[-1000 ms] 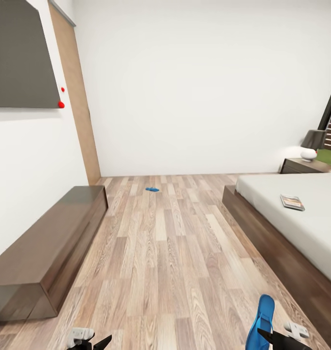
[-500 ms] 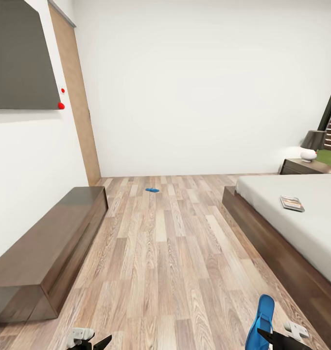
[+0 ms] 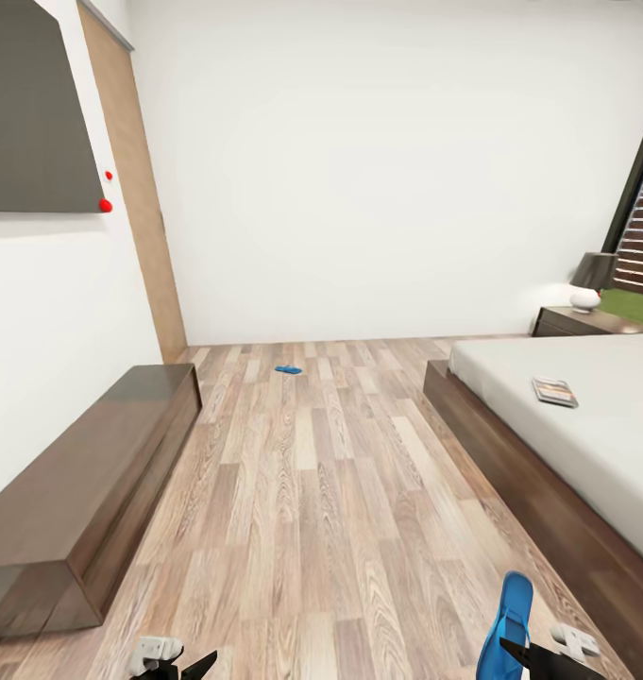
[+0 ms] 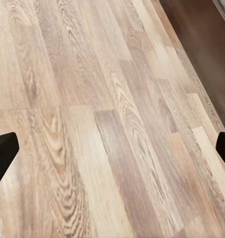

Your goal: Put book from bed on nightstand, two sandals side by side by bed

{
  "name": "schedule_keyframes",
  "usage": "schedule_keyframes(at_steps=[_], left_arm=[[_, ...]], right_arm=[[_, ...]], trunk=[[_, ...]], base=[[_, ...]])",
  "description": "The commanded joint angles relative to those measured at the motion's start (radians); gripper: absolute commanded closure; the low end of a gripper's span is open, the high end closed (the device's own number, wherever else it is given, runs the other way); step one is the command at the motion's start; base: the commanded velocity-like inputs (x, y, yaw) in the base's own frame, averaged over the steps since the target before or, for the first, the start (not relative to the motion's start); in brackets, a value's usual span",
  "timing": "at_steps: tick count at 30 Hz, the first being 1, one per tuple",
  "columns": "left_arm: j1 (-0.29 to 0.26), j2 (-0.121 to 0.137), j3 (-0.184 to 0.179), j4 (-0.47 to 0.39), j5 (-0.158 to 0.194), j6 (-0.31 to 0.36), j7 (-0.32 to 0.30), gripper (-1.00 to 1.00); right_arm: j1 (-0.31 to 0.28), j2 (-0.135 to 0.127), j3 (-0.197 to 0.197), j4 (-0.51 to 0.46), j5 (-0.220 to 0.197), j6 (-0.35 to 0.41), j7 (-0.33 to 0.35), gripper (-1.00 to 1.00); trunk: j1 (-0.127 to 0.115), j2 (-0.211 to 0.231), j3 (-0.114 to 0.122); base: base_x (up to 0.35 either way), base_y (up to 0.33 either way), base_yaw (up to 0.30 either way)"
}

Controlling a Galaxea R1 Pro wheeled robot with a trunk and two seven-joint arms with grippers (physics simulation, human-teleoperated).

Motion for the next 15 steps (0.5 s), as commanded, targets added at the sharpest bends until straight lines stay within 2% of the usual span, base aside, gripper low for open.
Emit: schedule_keyframes(at_steps=[1, 15], left_arm=[[-0.001, 0.0, 0.001, 0.0, 0.005, 0.005, -0.005, -1.0], [-0.001, 0.0, 0.002, 0.0, 0.005, 0.005, -0.005, -1.0]], right_arm=[[-0.001, 0.001, -0.006, 0.0, -0.003, 0.01, 0.005, 1.0], [-0.001, 0.001, -0.006, 0.0, -0.001, 0.01, 0.004, 1.0]], trunk=[[0.0, 0.0, -0.001], [0.0, 0.0, -0.001]], base=[[0.0, 0.0, -0.128], [0.0, 0.0, -0.113]])
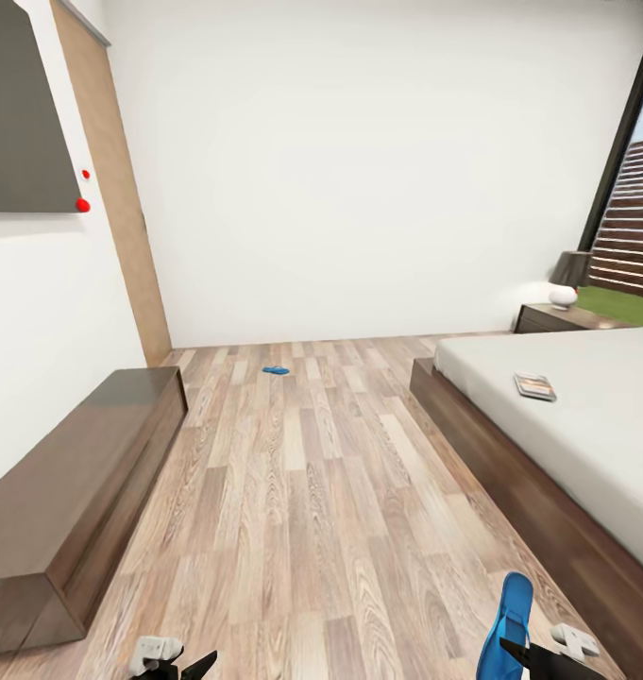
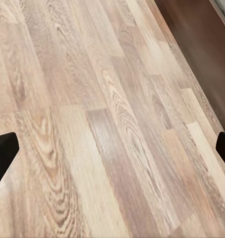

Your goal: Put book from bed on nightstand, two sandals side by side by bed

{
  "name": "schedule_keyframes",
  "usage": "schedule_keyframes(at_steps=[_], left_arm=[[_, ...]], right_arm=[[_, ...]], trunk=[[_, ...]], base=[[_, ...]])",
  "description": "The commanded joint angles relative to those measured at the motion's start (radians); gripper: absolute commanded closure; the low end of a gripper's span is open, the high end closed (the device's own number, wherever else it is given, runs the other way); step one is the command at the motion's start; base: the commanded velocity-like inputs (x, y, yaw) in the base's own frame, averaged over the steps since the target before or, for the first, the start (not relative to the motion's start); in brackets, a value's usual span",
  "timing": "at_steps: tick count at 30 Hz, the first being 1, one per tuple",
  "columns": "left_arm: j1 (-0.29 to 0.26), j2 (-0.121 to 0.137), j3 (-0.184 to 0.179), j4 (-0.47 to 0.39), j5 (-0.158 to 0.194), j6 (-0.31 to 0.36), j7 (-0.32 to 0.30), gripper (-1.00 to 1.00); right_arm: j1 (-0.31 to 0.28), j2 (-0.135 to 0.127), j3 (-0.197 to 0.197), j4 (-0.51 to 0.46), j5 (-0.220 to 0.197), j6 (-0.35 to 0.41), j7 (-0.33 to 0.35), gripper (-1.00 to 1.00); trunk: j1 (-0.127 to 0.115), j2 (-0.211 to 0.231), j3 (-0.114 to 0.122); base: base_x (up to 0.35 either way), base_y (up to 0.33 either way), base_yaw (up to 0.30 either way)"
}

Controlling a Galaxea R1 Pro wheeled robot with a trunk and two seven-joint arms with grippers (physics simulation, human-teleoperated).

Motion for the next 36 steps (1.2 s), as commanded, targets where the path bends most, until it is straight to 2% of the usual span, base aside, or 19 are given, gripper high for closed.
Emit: schedule_keyframes(at_steps=[1, 17, 36], left_arm=[[0.0, 0.0, 0.001, 0.0, 0.005, 0.005, -0.005, -1.0], [0.0, 0.0, 0.001, 0.0, 0.005, 0.005, -0.005, -1.0], [0.0, 0.001, 0.004, 0.0, 0.007, 0.006, -0.003, -1.0]], right_arm=[[-0.001, 0.001, -0.006, 0.0, -0.003, 0.01, 0.005, 1.0], [-0.001, 0.001, -0.006, 0.0, -0.001, 0.01, 0.004, 1.0], [-0.001, 0.002, -0.006, 0.0, 0.002, 0.009, 0.0, 1.0]], trunk=[[0.0, 0.0, -0.001], [0.0, 0.0, -0.001], [0.0, 0.0, -0.001]], base=[[0.0, 0.0, -0.097], [0.011, -0.005, -0.047], [0.265, -0.11, 0.0]])
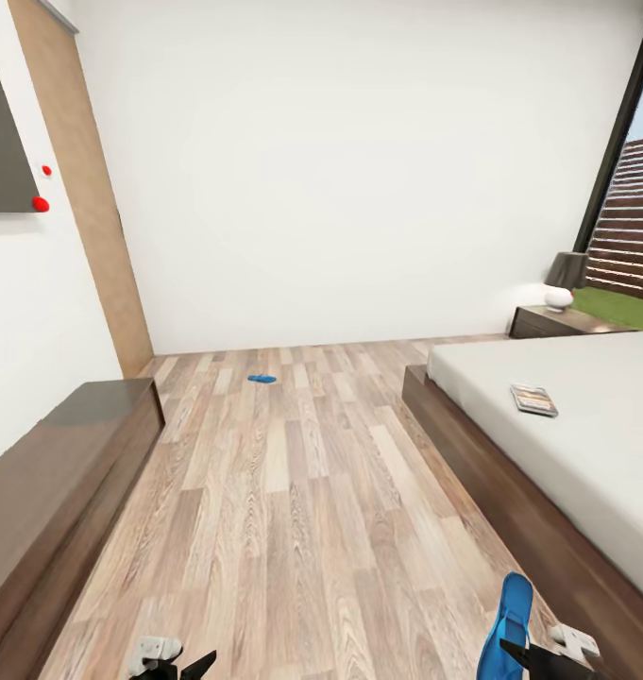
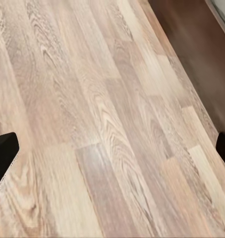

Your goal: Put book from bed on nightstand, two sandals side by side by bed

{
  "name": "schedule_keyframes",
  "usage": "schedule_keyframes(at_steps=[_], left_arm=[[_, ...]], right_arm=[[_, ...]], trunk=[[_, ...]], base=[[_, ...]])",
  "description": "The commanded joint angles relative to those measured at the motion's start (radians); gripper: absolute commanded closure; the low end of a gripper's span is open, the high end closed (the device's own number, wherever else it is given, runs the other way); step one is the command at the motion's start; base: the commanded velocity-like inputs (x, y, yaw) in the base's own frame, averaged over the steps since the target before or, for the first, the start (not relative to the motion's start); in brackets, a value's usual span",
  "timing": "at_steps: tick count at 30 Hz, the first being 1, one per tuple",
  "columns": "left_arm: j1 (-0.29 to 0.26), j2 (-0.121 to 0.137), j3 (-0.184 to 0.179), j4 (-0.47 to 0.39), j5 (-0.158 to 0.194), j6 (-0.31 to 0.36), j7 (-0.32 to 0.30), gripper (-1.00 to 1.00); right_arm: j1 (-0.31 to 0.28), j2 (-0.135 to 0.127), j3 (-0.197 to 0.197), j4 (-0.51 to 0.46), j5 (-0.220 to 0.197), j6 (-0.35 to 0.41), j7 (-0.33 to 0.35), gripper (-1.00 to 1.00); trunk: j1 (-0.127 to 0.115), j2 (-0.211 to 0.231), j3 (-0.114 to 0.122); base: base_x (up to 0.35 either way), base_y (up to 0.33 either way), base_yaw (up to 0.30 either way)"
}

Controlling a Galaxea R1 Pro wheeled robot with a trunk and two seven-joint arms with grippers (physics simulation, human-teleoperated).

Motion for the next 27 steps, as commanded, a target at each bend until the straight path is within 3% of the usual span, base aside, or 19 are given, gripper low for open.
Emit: schedule_keyframes(at_steps=[1, 27], left_arm=[[0.0, 0.0, 0.001, 0.0, 0.005, 0.005, -0.004, -1.0], [-0.001, 0.001, 0.003, 0.0, 0.005, 0.006, -0.003, -1.0]], right_arm=[[-0.001, 0.001, -0.007, -0.001, -0.003, 0.01, 0.005, 1.0], [-0.001, 0.001, -0.007, -0.001, -0.005, 0.009, 0.004, 1.0]], trunk=[[0.0, 0.0, -0.001], [0.0, 0.0, -0.001]], base=[[0.312, -0.033, 0.0], [0.323, -0.002, 0.0]])
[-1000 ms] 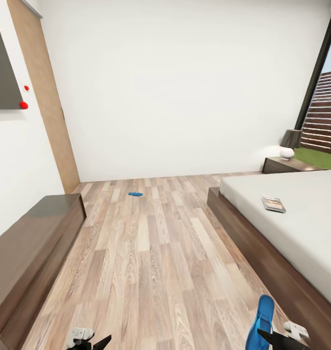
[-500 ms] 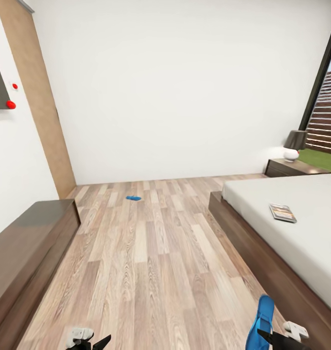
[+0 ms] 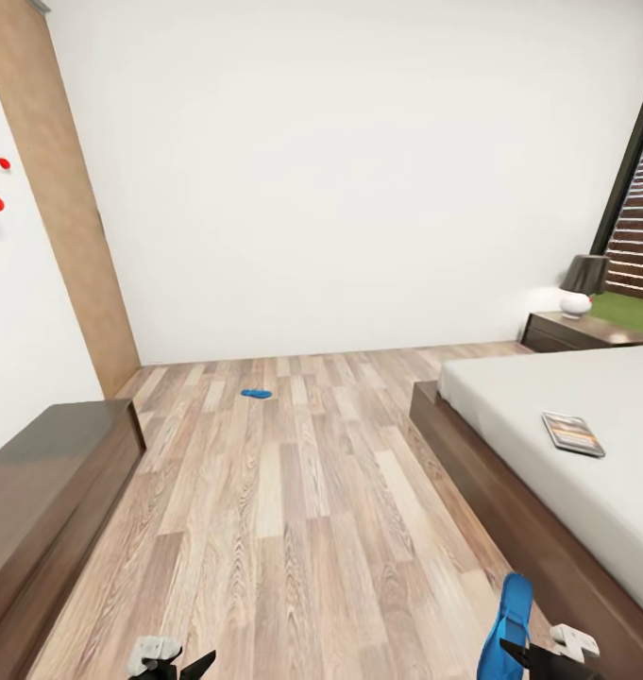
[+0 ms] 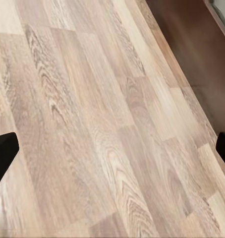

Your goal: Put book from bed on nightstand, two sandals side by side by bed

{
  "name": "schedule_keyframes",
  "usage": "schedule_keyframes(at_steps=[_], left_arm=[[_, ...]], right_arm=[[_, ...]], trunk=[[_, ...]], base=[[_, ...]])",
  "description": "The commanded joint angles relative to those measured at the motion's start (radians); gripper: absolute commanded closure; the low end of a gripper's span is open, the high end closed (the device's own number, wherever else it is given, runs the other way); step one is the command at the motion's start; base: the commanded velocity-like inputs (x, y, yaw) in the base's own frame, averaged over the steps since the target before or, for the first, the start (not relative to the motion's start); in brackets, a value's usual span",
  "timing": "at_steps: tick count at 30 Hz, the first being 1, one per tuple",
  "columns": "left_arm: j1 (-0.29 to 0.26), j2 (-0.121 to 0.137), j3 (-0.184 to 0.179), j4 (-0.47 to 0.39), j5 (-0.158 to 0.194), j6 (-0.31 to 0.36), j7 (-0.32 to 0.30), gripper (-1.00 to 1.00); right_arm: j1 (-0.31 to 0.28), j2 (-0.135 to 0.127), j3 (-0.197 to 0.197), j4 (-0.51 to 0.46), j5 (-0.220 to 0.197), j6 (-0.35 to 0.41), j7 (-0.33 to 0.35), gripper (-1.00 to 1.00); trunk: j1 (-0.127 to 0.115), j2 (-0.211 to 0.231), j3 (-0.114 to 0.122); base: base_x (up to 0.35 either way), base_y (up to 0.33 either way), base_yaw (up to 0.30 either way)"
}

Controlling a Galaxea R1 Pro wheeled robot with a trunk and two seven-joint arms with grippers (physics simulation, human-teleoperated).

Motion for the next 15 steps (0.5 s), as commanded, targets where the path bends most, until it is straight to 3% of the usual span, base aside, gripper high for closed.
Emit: schedule_keyframes(at_steps=[1, 15], left_arm=[[-0.001, 0.0, 0.001, 0.001, 0.005, 0.005, -0.005, -1.0], [-0.001, -0.001, 0.0, 0.001, 0.005, 0.004, -0.005, -1.0]], right_arm=[[-0.001, 0.001, -0.007, -0.001, -0.002, 0.01, 0.005, 1.0], [-0.001, 0.001, -0.007, -0.001, -0.001, 0.01, 0.005, 1.0]], trunk=[[0.0, 0.0, -0.001], [0.0, 0.0, -0.001]], base=[[0.326, 0.0, 0.0], [0.326, 0.0, 0.0]])
